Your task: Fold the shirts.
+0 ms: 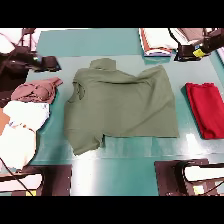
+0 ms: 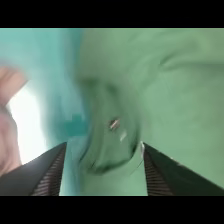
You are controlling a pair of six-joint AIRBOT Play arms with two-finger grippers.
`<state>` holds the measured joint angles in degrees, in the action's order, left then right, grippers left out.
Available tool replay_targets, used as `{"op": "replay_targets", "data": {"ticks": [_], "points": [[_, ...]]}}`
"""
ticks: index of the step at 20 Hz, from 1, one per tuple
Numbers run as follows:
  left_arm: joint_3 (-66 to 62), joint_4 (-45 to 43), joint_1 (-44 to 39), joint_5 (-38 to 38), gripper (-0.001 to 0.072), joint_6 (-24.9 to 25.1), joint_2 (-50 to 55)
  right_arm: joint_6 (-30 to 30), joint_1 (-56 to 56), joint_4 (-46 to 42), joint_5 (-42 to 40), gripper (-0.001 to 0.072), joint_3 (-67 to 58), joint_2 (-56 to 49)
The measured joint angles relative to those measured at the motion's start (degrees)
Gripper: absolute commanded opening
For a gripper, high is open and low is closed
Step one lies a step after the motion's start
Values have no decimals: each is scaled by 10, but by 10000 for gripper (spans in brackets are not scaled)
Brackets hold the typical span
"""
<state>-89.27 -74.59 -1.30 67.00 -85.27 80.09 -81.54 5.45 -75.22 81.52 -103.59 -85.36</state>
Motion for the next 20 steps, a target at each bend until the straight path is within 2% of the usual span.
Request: {"op": "replay_targets", "data": {"ticks": [5, 11, 15, 20], "points": [[214, 1, 44, 28, 550, -2, -116, 32, 42, 100, 18, 386, 132, 91], [478, 23, 54, 14, 550, -2, -227, 44, 48, 135, -10, 385, 294, 211], [551, 80, 48, -33, 549, 14, -241, 46, 48, 140, -21, 384, 344, 262], [600, 144, -11, -95, 548, 27, -243, 46, 50, 142, -27, 376, 365, 299]]}}
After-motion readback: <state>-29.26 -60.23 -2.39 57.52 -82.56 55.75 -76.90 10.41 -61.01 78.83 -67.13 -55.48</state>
